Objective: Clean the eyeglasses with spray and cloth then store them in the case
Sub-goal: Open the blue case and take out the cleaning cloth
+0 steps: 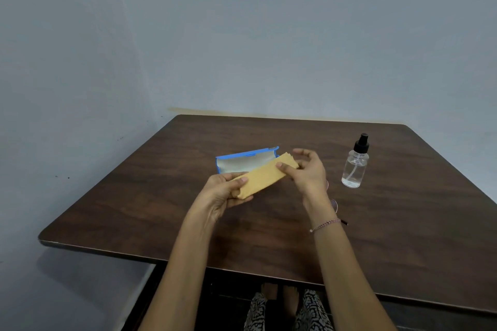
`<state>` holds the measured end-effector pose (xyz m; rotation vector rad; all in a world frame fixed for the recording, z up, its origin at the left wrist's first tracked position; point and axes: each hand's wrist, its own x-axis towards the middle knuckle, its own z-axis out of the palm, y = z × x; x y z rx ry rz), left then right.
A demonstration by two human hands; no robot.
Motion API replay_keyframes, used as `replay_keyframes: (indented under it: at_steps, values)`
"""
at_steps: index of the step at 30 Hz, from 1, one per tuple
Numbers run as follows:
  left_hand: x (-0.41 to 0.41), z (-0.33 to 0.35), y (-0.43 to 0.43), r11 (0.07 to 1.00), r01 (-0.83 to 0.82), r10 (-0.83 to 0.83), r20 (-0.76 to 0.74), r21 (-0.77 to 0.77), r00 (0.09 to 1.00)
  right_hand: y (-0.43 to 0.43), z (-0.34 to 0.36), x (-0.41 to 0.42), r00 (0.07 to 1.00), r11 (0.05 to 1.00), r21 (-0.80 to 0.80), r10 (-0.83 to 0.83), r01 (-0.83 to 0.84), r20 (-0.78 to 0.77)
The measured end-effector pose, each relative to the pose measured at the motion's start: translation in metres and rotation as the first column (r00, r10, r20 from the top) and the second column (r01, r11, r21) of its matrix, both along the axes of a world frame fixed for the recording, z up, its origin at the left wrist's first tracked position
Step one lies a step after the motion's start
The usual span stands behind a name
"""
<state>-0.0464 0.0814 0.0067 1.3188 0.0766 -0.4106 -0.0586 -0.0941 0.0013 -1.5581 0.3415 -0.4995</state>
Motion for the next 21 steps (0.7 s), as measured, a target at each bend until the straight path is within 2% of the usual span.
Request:
replay_keyframes:
  at_steps: [2, 3, 8, 11, 14, 16, 19, 21]
  values:
    - [-0.002, -0.006, -0.006, 0.999, -0.036, 0.035, -0.039, -0.025, 0.999, 0.007, 0.003, -0.001, 0.994, 0.96, -0.264, -0.076, 0.093, 0.074]
    - [-0.004, -0.007, -0.009, 0.997, -0.054, 0.052, -0.058, -0.046, 0.997, 0.012, 0.004, -0.004, 0.991, 0.936, -0.336, -0.07, 0.106, 0.117]
    - [-0.007, -0.016, -0.022, 0.963, -0.134, 0.103, -0.139, -0.236, 0.985, 0.043, -0.001, -0.02, 0.977, 0.86, -0.51, 0.093, 0.019, 0.193]
    - [-0.009, -0.016, -0.025, 0.939, -0.158, 0.112, -0.165, -0.304, 0.98, 0.051, -0.014, -0.026, 0.968, 0.804, -0.589, 0.206, -0.083, 0.145]
    - [-0.01, -0.015, -0.025, 0.9, -0.206, 0.127, -0.222, -0.384, 0.967, 0.053, -0.025, -0.031, 0.958, 0.701, -0.694, 0.28, -0.163, 0.059]
    - [-0.009, -0.014, -0.023, 0.881, -0.224, 0.127, -0.247, -0.417, 0.961, 0.052, -0.028, -0.034, 0.955, 0.736, -0.66, 0.28, -0.147, 0.099]
    - [-0.01, -0.014, -0.022, 0.895, -0.192, 0.11, -0.218, -0.402, 0.97, 0.045, -0.03, -0.034, 0.961, 0.877, -0.478, 0.103, 0.035, 0.259]
    - [-0.01, -0.015, -0.024, 0.891, -0.192, 0.11, -0.213, -0.411, 0.971, 0.038, -0.03, -0.034, 0.975, 0.918, -0.386, -0.004, 0.091, 0.222]
